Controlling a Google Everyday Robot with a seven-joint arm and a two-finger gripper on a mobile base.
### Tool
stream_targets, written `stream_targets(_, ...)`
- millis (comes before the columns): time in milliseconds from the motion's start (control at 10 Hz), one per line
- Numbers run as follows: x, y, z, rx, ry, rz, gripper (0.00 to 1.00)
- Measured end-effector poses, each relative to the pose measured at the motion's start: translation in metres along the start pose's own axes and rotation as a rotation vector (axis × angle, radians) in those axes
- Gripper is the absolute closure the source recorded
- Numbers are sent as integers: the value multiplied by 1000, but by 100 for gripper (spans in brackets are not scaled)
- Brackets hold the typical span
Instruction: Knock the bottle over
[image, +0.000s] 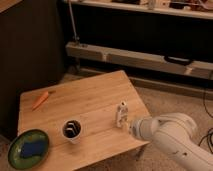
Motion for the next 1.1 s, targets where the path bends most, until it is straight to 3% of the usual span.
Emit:
stream_targets(400, 30, 13, 1, -62, -20, -39, 100)
stream_targets(600, 40, 20, 8, -83, -51, -72, 100)
stream_targets(1100, 48, 45, 18, -157, -174, -105, 100)
